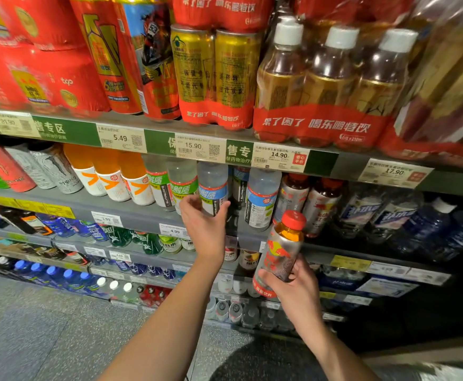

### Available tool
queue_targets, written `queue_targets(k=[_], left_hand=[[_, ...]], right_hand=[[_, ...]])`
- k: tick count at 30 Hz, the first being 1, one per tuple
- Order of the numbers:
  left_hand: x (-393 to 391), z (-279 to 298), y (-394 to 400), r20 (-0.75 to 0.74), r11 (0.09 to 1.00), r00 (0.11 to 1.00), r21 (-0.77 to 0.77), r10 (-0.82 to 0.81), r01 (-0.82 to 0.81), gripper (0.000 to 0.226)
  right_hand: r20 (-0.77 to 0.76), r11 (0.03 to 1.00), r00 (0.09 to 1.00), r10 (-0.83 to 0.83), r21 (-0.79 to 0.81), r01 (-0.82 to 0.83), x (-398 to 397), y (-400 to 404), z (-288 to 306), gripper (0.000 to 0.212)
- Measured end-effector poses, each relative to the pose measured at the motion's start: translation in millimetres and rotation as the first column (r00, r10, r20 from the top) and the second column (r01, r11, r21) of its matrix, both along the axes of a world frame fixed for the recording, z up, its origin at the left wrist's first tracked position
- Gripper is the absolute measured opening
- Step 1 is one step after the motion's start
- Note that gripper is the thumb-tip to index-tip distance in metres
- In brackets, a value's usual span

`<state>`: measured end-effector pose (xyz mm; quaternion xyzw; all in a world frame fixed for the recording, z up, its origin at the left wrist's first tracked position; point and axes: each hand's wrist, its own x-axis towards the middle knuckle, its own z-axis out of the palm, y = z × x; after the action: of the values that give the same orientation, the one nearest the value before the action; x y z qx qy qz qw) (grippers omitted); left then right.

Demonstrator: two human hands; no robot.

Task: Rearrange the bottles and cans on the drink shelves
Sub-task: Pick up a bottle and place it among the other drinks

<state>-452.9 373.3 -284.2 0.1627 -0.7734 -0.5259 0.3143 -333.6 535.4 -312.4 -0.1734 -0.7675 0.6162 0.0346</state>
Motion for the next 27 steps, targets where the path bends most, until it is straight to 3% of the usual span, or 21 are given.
queue_targets(k=[3, 6, 8, 12, 19, 23, 27], left_hand=[[9, 4, 10, -0.076, 0.997, 0.997, -0.072, 0.000, -0.006, 0.050], [20, 10, 38, -0.066, 0.962, 0.963, -0.101, -0.260, 0.253, 0.039], [20, 13, 54, -0.007, 0.933, 0.936, -0.081, -0.352, 0.350, 0.051], [7, 14, 67, 0.063, 0.937, 0.940, -0.081, -0.336, 0.340, 0.073], [4, 3, 64, 0.039, 0.962, 0.963, -0.043, -0.267, 0.269, 0.065], [8, 0, 54, 0.014, 0.982, 0.985, -0.069, -0.174, 0.175, 0.063], [12, 0, 49, 0.002, 0.985, 0.991, -0.112, -0.131, 0.130, 0.060]], right_hand=[[-0.003, 1.000, 1.000, -0.015, -0.001, 0.015, -1, 1, 2, 0.053], [-0.008, 0.999, 0.999, -0.048, 0.012, 0.048, -2, 2, 4, 0.064], [-0.013, 0.998, 0.998, -0.058, 0.014, 0.058, -4, 5, 4, 0.071], [-0.042, 0.995, 0.995, -0.095, 0.005, 0.095, -7, 13, 4, 0.068], [-0.055, 0.995, 0.993, -0.102, 0.016, 0.103, -16, 22, 2, 0.063], [-0.056, 0.995, 0.993, -0.101, 0.021, 0.103, -27, 20, 8, 0.074], [-0.144, 0.982, 0.983, -0.112, 0.134, 0.131, -43, 10, 15, 0.067]])
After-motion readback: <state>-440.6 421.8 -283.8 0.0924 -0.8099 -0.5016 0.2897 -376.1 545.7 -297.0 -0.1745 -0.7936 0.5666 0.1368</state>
